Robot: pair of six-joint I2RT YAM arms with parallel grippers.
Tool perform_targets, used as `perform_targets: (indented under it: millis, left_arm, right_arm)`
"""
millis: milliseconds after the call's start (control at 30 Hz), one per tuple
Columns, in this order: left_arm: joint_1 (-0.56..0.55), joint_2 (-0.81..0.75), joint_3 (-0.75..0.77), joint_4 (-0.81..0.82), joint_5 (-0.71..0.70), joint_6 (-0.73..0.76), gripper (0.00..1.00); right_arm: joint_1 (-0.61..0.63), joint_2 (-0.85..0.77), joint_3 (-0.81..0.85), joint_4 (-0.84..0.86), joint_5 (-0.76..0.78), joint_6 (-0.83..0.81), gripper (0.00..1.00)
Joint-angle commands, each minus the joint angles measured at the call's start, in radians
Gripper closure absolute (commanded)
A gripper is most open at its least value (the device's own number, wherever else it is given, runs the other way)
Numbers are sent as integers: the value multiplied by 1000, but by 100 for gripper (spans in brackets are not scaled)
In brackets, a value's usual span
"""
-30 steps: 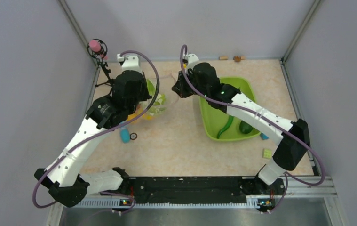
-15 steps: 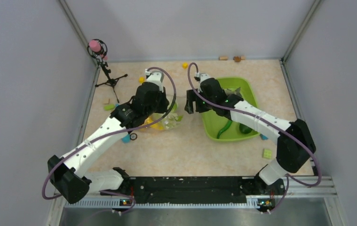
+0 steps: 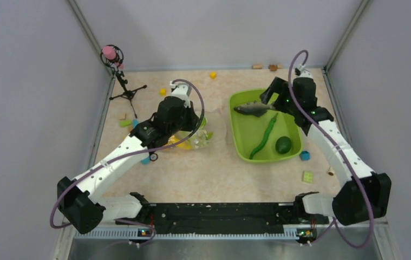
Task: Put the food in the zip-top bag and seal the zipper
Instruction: Pick up the fake fish from the bin.
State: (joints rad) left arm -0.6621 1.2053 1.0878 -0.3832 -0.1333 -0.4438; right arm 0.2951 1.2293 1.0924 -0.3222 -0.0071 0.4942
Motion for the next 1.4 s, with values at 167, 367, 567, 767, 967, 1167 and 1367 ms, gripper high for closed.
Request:
perform_targets:
  millis: [167,367,567,767,967,1167,1367]
  left_arm:
    - [2,-9,-18,97,33,17,100]
    - [2,-15,-29,107,41,23,100]
    - [4,-19,-31,102,12,25,100]
    - [5,-20,-34,102,5,29,100]
    - [10,-23,-37,96,3,27,100]
    - [13,-30,-39,95,-2,27,100]
    - [14,-27,-39,95,1,27,100]
  right_arm:
    - [-122,255,-53,153,73,397,1]
    - [-121,370,-143,397,99,625,3]
    - [-83,518,-90,411,105,677,4]
    - [-63,595,-74,469,135,743,9]
    - [-31,663,-1,440,136,741,11]
    - [-17,715,7,463,157,755,18]
    - [-8,716,-2,465,236,734,26]
